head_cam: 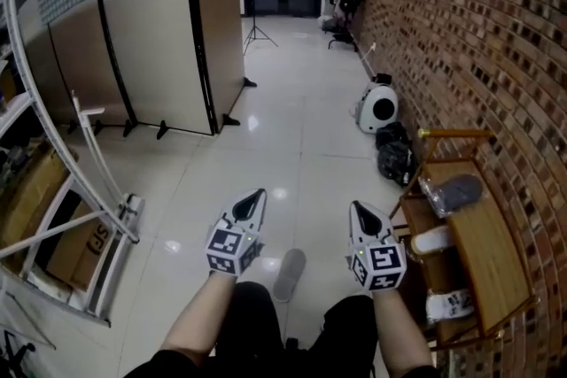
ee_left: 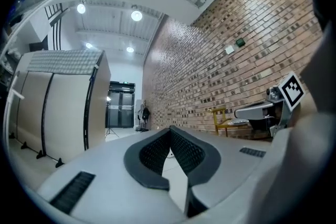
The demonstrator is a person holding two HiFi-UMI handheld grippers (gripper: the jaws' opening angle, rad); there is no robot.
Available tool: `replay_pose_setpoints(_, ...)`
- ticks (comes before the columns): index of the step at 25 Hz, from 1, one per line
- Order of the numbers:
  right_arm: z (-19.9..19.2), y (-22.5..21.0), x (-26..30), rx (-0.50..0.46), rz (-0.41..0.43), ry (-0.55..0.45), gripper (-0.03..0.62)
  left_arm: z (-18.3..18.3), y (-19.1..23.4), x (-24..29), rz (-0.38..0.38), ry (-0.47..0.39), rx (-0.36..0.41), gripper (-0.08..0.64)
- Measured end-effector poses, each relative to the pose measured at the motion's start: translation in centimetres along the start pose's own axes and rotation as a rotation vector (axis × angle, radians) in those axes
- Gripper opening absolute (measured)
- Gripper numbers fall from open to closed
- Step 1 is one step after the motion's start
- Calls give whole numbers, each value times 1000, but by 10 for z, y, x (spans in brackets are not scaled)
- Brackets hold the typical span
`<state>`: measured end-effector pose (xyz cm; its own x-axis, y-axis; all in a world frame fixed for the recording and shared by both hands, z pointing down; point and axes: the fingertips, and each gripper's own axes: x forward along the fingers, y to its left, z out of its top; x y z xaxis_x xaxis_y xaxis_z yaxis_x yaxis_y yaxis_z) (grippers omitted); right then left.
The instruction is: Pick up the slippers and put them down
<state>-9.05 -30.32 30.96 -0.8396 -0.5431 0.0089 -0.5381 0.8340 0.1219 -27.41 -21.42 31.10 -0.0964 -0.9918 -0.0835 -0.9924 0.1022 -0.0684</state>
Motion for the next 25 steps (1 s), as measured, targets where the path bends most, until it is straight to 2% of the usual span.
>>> replay_pose_setpoints(5, 4, -34, -12, -17, -101, 3, 9, 22, -21, 40, -100, -42, 17, 3)
replay_pose_setpoints(12, 5, -101, -58, 8, -302, -7, 9, 30, -72, 95, -277, -92, -31, 3)
replay_pose_setpoints(16, 0, -134, -71, 34, -411, -8, 9, 34, -95, 123, -351, -103, -60, 3)
replay_pose_setpoints(21, -4, -149, -82, 34, -495, -5, 9, 39, -125, 142, -468, -123, -59, 3)
replay_pose_setpoints(25, -3, -157, -96, 10, -546, -1, 9, 34, -144, 160, -507, -116, -81, 3)
